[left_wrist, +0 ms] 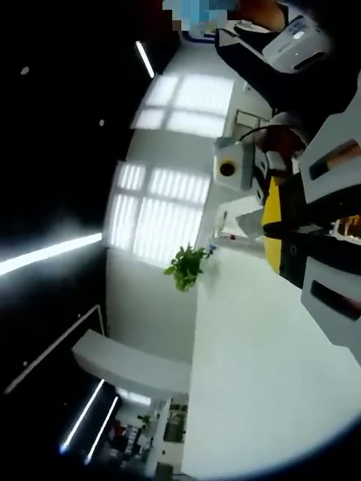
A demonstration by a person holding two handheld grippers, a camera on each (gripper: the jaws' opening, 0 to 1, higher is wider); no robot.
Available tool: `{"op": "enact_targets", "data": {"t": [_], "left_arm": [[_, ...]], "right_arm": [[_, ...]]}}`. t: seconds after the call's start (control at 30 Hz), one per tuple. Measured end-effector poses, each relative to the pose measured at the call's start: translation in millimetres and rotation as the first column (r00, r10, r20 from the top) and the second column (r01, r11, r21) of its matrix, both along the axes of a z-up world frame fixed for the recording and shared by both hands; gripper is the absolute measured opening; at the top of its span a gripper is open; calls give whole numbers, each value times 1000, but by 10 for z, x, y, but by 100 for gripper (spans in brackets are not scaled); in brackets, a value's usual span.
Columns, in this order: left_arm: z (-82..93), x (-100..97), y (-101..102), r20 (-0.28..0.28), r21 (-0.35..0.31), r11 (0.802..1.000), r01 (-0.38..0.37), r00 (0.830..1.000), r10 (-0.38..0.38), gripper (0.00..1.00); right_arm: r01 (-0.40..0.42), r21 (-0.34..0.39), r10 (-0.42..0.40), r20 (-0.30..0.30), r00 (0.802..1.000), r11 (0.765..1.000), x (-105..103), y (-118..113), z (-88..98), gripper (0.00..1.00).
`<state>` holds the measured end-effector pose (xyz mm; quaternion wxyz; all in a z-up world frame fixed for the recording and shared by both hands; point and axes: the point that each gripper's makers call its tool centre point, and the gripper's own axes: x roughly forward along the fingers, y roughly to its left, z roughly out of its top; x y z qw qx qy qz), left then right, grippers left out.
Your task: Arrange the skincare products in the storage area until every visible bottle or jar stands upright without overlapping.
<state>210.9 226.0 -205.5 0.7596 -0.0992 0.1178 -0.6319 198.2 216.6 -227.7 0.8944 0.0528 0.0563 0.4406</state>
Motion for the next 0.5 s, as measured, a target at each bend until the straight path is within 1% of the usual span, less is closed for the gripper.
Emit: {"op": "enact_targets", "data": {"t": [0.03, 0.07, 0.2, 0.27, 0.33, 0.43, 0.5], "left_arm": [[-34, 18, -10, 2, 18, 1000, -7, 1000, 7, 2], [-88, 42, -38, 3, 44, 999, -15, 1000, 15, 1], [-205, 61, -104, -4, 95, 995, -23, 1000, 23, 1], [-260, 69, -124, 2, 123, 992, -28, 1000, 28, 1], [-334, 76, -129, -1, 157, 987, -36, 999, 37, 1], [-379, 68, -115, -5, 178, 983, -37, 999, 39, 1], [-391, 76, -94, -12, 180, 983, -38, 999, 40, 1]], "right_arm": [[3, -7, -3, -1, 1000, 1000, 2, -5, -15, 0], [14, -29, -14, -5, 1000, 999, 15, -25, -69, 0], [41, -90, -42, -8, 999, 995, 56, -80, -212, 0], [54, -160, -54, 7, 999, 986, 75, -112, -295, 0], [62, -207, -59, 21, 998, 976, 83, -104, -357, 1], [63, -221, -61, 19, 998, 973, 97, -107, -407, 1], [64, -211, -62, 13, 998, 975, 99, -117, -406, 4]]}}
